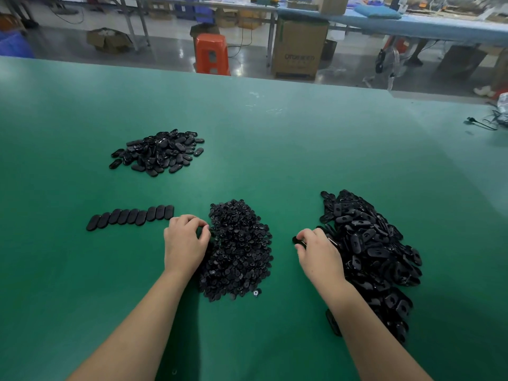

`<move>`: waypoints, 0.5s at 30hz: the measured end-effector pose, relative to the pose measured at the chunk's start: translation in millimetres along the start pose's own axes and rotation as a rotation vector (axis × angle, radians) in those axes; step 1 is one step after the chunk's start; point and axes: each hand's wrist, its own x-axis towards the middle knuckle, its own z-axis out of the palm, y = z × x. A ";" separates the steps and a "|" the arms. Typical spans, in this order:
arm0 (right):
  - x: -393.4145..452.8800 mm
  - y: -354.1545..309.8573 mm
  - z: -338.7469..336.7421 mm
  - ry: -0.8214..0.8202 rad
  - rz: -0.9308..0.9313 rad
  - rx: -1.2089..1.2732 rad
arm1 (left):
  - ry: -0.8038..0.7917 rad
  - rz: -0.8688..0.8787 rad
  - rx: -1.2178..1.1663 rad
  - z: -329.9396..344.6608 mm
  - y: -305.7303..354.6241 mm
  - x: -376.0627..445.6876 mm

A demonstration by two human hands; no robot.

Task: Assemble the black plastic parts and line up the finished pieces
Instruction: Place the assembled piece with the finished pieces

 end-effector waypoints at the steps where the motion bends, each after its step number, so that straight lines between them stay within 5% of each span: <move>1: 0.8 -0.4 -0.7 -0.011 -0.007 -0.005 | -0.001 0.002 0.006 0.1 0.2 -0.2; 9: 10.2 -2.7 -1.1 -0.070 -0.132 -0.158 | -0.008 -0.009 -0.002 0.8 -1.5 1.6; 13: 19.8 -0.5 -4.6 -0.118 -0.081 0.009 | -0.005 -0.032 -0.095 -0.7 -2.1 2.7; 15: 24.7 -0.3 -6.5 -0.126 0.054 0.337 | -0.001 -0.055 -0.158 -2.3 -1.5 3.3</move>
